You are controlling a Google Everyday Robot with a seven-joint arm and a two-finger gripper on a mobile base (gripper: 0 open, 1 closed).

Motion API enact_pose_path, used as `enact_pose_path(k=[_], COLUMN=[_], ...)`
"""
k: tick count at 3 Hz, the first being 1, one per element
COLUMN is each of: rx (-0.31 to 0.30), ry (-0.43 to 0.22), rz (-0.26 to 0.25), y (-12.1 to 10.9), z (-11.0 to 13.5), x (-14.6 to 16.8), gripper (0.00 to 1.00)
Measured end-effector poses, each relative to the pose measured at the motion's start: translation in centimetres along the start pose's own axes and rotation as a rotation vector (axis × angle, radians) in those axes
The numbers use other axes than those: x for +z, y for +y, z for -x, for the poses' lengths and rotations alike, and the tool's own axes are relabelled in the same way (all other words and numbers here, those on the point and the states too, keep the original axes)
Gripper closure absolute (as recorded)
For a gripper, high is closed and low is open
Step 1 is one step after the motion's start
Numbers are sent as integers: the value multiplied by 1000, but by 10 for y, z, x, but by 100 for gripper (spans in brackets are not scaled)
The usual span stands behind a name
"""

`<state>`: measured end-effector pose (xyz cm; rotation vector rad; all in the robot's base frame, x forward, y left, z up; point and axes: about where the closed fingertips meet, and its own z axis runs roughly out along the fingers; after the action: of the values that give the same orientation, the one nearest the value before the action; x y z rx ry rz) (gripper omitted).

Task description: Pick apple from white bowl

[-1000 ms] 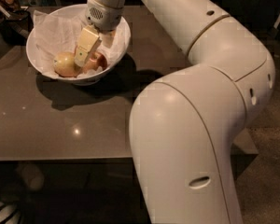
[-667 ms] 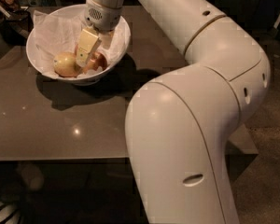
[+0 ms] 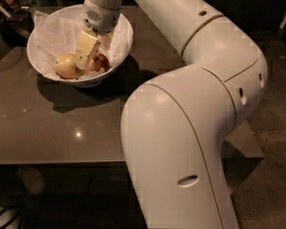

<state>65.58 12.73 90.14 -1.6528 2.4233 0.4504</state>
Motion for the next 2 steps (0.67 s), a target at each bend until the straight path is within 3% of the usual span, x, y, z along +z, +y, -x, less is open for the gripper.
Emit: enact_pose_path(k=[2], rx=[14], ry=[7], rz=[20], y=[-1], z=[-10], x=[13], gripper=[23])
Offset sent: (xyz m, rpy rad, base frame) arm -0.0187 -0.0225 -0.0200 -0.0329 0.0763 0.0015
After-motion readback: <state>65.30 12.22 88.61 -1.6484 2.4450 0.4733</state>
